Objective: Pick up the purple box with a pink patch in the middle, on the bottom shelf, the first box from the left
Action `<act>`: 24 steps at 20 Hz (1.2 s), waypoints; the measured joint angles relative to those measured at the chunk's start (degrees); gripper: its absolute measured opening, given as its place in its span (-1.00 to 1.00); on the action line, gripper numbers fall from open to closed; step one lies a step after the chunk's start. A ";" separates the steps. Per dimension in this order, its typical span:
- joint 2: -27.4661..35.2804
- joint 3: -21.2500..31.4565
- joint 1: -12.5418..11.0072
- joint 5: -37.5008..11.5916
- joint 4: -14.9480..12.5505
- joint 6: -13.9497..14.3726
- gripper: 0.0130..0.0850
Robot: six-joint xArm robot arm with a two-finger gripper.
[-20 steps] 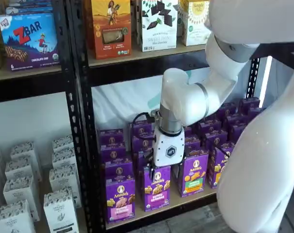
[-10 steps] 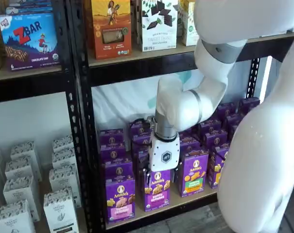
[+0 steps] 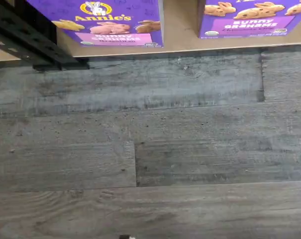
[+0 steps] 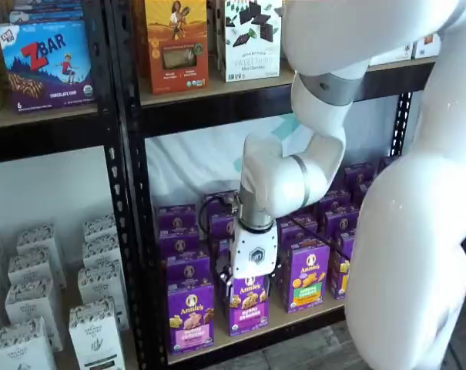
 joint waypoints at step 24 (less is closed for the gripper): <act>15.97 -15.40 -1.24 -1.39 1.96 -3.23 1.00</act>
